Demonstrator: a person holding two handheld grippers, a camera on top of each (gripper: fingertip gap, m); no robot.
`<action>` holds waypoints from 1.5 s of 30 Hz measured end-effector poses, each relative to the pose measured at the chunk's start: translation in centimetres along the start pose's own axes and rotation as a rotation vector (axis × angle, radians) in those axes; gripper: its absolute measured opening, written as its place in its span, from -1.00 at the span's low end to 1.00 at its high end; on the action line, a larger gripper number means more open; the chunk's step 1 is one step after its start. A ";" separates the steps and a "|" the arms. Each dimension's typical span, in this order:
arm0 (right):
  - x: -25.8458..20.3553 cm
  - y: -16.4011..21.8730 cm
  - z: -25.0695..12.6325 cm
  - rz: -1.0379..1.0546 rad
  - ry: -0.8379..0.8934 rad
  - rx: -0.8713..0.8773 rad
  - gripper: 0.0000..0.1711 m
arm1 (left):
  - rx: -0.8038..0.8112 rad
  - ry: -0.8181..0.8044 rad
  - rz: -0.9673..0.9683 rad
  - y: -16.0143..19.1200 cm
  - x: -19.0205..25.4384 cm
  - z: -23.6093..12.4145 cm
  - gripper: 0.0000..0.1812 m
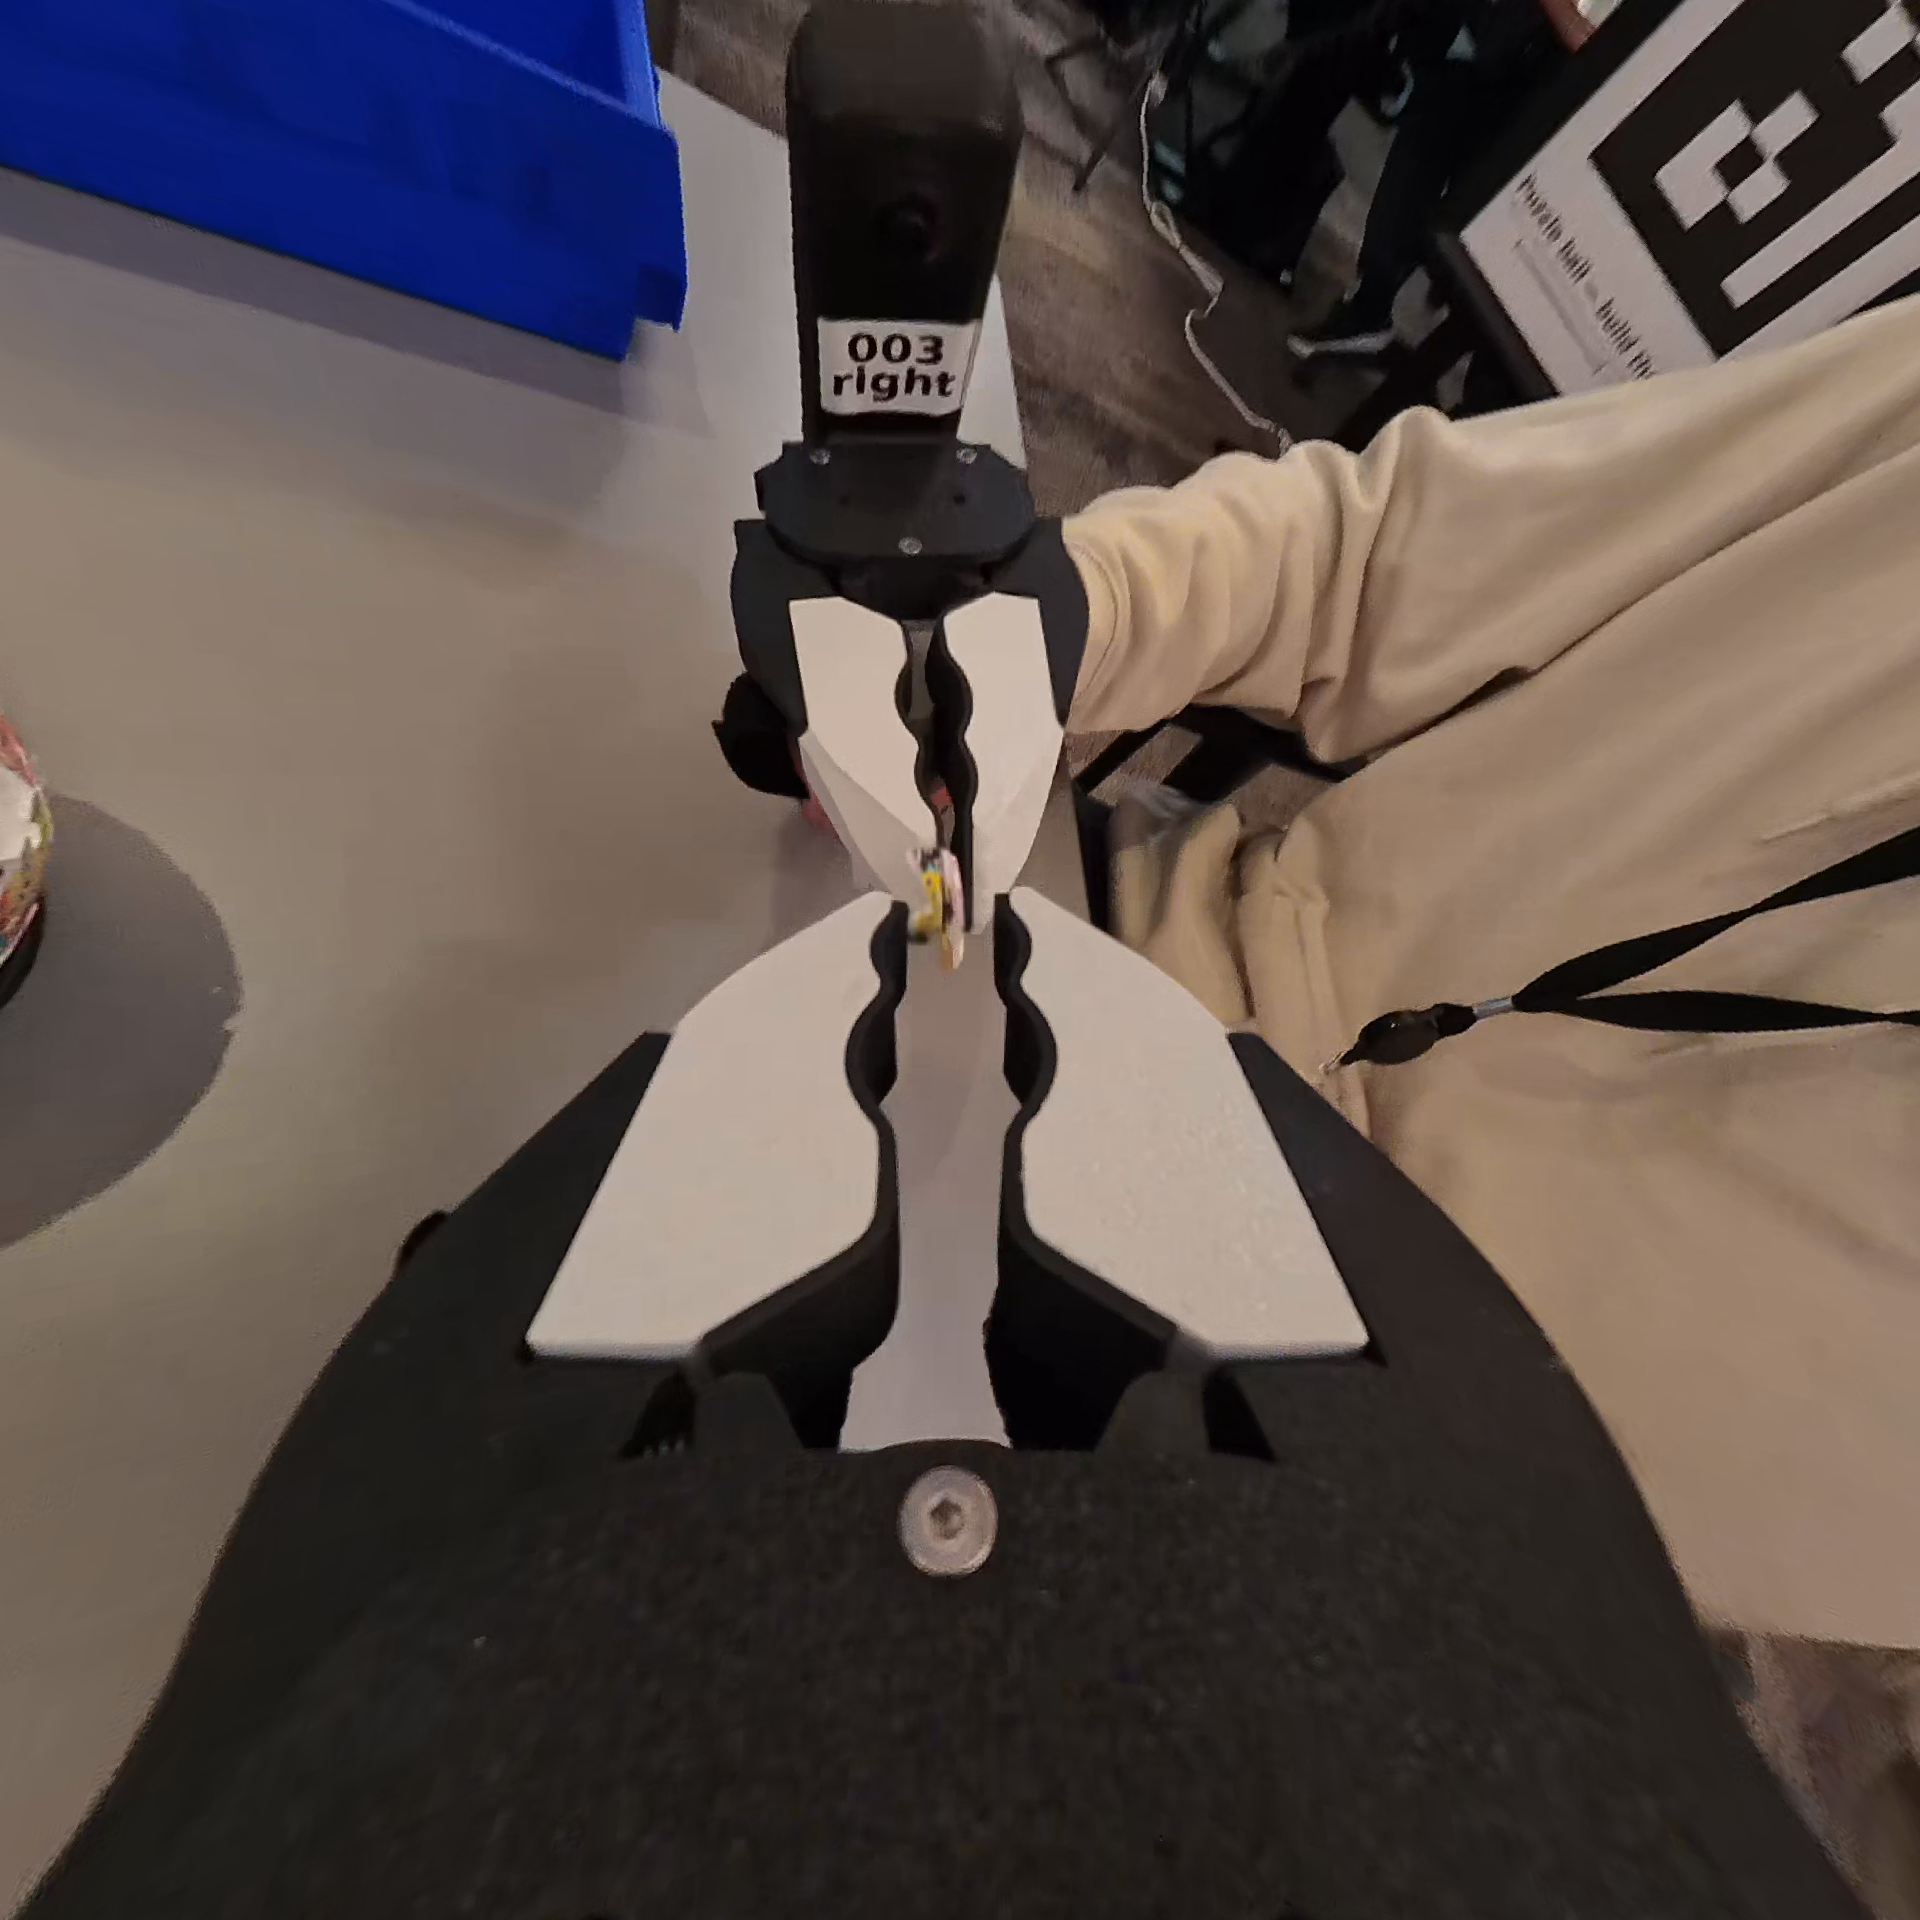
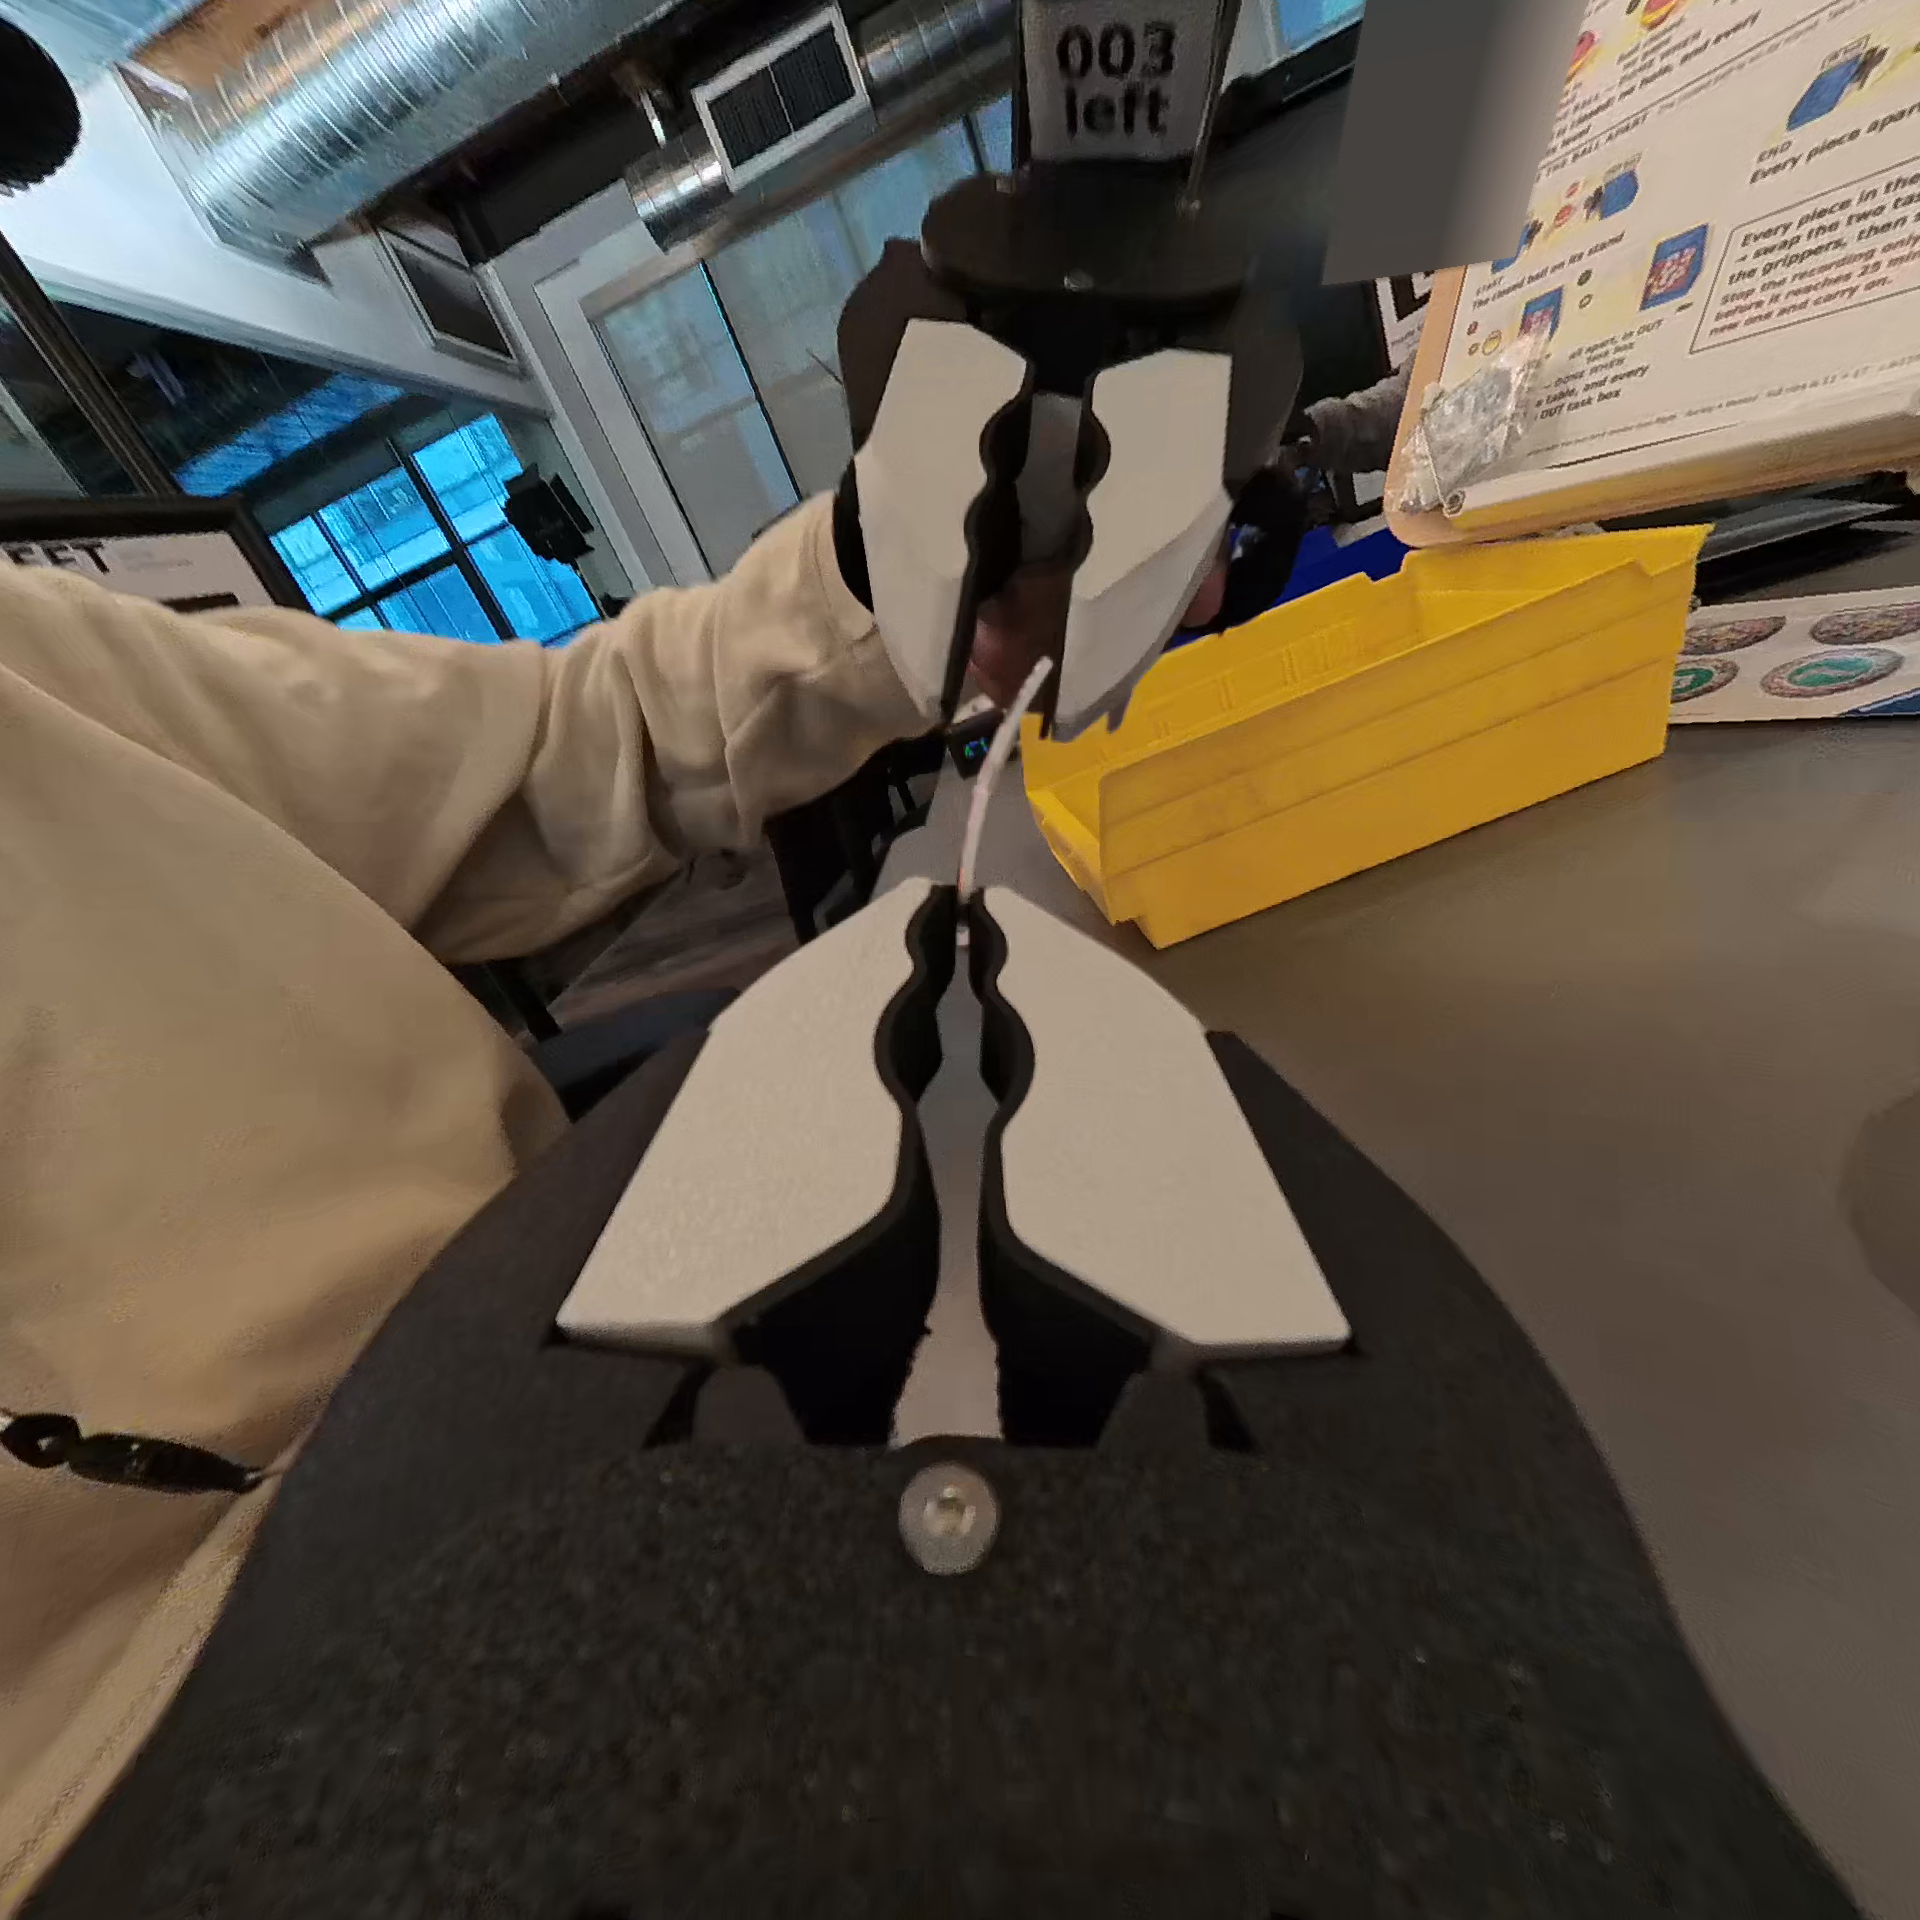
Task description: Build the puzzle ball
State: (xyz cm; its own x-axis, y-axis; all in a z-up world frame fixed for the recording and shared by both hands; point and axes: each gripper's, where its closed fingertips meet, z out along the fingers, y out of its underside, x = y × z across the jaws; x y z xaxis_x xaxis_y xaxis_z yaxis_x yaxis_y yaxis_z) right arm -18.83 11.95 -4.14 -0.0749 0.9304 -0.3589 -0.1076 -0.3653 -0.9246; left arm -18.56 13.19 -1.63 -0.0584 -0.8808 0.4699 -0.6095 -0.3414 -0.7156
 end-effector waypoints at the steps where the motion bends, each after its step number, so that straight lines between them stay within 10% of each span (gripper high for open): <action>1: 0.1 0.3 0.0 -0.013 0.008 -0.017 -0.98 | -0.022 -0.009 0.004 0.1 -0.2 0.1 -0.83; 21: 7.1 1.0 -3.9 -0.161 0.319 -0.121 -0.85 | -0.277 -0.191 0.148 -3.1 -7.4 -1.8 -0.98; 45: 7.6 1.1 -4.3 -0.161 0.253 -0.044 -0.83 | -0.444 -0.117 0.031 -2.4 -15.7 0.8 -0.98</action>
State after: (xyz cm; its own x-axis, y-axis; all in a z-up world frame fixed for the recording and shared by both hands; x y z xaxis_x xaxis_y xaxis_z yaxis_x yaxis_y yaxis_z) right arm -15.25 18.77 -8.46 0.1894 0.9563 -0.2227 -0.0549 -0.2161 -0.9748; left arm -15.53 27.62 -7.69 -0.0076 -0.9282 0.3721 -0.8899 -0.1634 -0.4259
